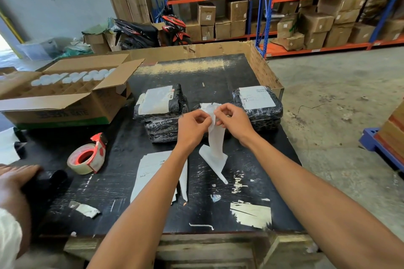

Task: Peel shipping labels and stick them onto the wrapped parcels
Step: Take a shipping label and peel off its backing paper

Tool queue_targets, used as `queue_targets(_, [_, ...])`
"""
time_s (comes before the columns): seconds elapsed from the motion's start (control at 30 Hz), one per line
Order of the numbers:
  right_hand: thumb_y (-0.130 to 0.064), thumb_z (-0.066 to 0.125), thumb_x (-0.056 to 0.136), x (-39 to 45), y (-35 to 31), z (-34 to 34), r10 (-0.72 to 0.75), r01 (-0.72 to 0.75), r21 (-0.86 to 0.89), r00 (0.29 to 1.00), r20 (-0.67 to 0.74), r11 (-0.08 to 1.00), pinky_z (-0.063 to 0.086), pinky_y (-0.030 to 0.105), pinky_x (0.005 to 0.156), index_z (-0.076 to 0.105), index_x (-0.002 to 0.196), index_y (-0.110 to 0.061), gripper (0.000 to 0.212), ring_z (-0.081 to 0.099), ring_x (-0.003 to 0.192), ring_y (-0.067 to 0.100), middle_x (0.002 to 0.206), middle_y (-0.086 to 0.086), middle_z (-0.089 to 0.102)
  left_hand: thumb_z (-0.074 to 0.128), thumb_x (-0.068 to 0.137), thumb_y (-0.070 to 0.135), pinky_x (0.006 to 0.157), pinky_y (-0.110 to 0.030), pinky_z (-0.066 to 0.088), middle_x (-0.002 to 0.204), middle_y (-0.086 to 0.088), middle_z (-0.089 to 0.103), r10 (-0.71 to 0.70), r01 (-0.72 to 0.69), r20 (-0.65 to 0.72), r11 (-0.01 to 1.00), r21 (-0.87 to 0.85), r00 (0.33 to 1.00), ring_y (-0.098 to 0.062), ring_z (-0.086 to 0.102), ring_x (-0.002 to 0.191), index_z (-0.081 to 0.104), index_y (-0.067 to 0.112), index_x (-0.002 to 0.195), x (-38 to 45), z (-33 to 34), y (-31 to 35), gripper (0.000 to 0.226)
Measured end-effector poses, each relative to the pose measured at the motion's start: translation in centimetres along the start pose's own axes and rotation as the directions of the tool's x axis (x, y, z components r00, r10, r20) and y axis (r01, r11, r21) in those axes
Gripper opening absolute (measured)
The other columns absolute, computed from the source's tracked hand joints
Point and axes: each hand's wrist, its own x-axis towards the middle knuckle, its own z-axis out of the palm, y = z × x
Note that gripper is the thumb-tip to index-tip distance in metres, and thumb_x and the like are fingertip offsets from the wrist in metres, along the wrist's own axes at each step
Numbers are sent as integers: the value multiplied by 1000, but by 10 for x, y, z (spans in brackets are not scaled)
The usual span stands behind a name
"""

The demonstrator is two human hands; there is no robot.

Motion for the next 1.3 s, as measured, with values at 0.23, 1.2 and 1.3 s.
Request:
queue_targets(0.23, [-18,58,99,-5,5,2,92,-88,53,992,-82,995,53,33,76,62,94,-11,9,65,75,14,82,-2,69,61,94,4,78,-37,62,88,-17,70,-205,224,91,874,-431,974,-25,69,82,70,3,87,-5,4,2,11])
queue_targets(1.2, [4,48,100,-24,23,1,349,-227,464,916,-196,856,56,20,69,70,99,-15,29,63,78,13,103,10,69,56,102,9,85,-40,59,98,-12,73,-702,240,-14,262,-935,712,-24,72,86,62,3,94,3,-14,2,11])
queue_targets(1.3, [2,48,98,-23,32,4,417,-225,507,857,-304,832,53,18,66,72,98,-14,29,65,75,11,103,12,73,58,99,8,80,-39,63,96,-11,74,-709,129,-128,297,-946,693,-22,74,84,65,3,98,-1,-18,10,8])
